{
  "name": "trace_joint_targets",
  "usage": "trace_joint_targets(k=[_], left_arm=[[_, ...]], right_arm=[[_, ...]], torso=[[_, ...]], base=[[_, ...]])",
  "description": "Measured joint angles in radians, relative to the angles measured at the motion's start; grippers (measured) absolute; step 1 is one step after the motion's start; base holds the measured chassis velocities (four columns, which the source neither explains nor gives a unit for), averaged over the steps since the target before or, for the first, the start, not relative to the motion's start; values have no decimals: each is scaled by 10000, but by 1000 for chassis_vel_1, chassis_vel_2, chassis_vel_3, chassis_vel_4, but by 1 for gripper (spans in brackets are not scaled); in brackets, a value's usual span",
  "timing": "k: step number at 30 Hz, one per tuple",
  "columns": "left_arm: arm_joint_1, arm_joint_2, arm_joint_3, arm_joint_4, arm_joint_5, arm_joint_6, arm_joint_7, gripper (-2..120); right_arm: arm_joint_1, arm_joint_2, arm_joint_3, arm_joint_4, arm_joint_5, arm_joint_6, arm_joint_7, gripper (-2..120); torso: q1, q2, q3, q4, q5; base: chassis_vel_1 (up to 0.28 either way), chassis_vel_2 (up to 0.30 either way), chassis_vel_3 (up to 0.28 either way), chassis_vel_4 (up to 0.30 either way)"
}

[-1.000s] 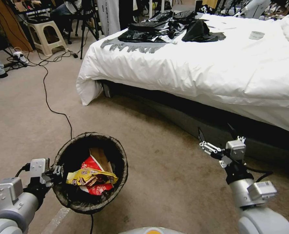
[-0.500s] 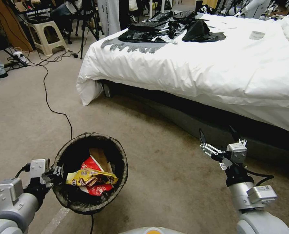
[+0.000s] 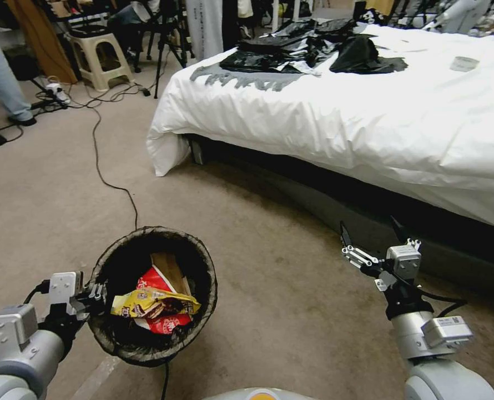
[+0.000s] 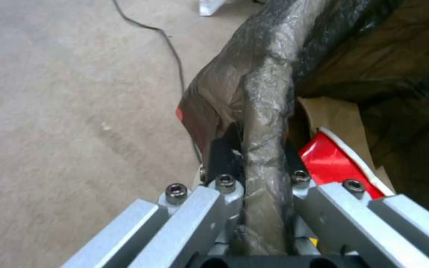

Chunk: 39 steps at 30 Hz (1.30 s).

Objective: Pick up the trash bin, then pick up the garbage from the floor and place it into the trash bin.

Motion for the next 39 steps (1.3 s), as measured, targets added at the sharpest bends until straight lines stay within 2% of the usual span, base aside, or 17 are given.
trace_joint_targets(k=[39], left_arm=[[-6, 37, -2, 0, -30, 0, 0, 1]], right_arm=[[114, -13, -82, -209, 195, -218, 7, 100]], torso=[[0, 0, 0, 0, 0]], base=[[66, 66, 69, 68]])
